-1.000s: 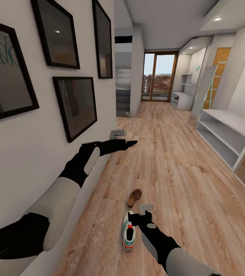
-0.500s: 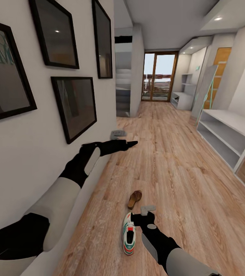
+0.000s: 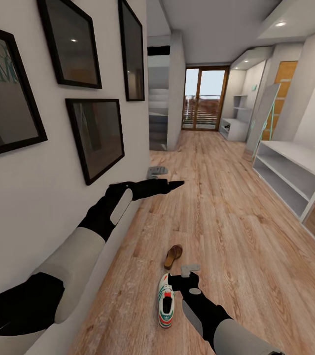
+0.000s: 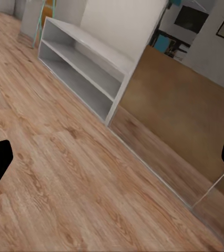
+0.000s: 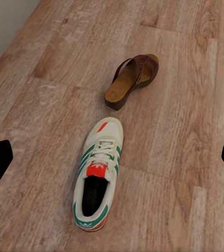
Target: Pick up the two gym shoes and the two sandals from the corridor floor and place them onto the hallstand (shoe rack) in the corridor, making sure they are on the rack and not on the floor. Arrange them so the two gym shoes are next to each other and the two sandals are next to each other.
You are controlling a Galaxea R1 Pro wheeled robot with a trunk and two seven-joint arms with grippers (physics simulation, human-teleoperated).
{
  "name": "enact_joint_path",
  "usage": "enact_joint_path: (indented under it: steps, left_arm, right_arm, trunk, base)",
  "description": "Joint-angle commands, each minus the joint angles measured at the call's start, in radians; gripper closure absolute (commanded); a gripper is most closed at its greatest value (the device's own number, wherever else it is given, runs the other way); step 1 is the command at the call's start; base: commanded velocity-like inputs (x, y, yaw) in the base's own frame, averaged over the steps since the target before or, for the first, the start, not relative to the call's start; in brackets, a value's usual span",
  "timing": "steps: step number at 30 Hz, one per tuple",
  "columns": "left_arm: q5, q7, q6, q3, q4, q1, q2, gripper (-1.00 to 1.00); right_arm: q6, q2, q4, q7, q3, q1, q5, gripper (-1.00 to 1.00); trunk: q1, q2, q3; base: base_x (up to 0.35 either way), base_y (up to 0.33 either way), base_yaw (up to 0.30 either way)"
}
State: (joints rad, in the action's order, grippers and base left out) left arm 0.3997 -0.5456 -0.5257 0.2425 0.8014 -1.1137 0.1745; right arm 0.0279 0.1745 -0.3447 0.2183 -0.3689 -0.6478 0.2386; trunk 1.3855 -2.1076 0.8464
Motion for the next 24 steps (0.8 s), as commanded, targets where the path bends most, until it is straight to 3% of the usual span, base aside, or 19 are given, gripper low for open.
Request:
enact_joint_path:
  steps: [1,7,11,12,24]
  left_arm:
    - [0.011,-0.003,-0.008,0.0,0.0,0.0,0.0,-1.0]
    - [0.027,-0.03,-0.009,0.008,0.001,0.0,0.0,-1.0]
    - [0.062,-0.051,-0.008,0.029,-0.002,0.003,0.0,-1.0]
    - [0.09,-0.059,-0.007,0.053,-0.005,0.006,0.0,-1.0]
    - [0.097,-0.06,-0.005,0.064,-0.01,0.009,0.0,-1.0]
  right_arm:
    - [0.003,0.0,0.001,0.007,-0.008,-0.001,0.01,-1.0]
    - [0.003,0.0,0.0,0.005,-0.01,-0.001,0.01,-1.0]
    - [0.003,0.0,-0.001,0.005,-0.01,-0.001,0.01,-1.0]
    - [0.003,0.0,-0.002,0.006,-0.01,-0.001,0.01,-1.0]
    - [0.003,0.0,-0.006,0.007,-0.01,-0.001,0.01,-1.0]
  trunk:
    - [0.0,0.0,0.001]
    - [0.0,0.0,0.001]
    - [0.0,0.0,0.001]
    - [0.004,-0.007,0.005]
    - [0.05,-0.091,0.059]
  base:
    - [0.0,0.0,0.0]
    - [0.0,0.0,0.0]
    - [0.0,0.0,0.0]
    - [0.0,0.0,0.053]
    - [0.0,0.0,0.079]
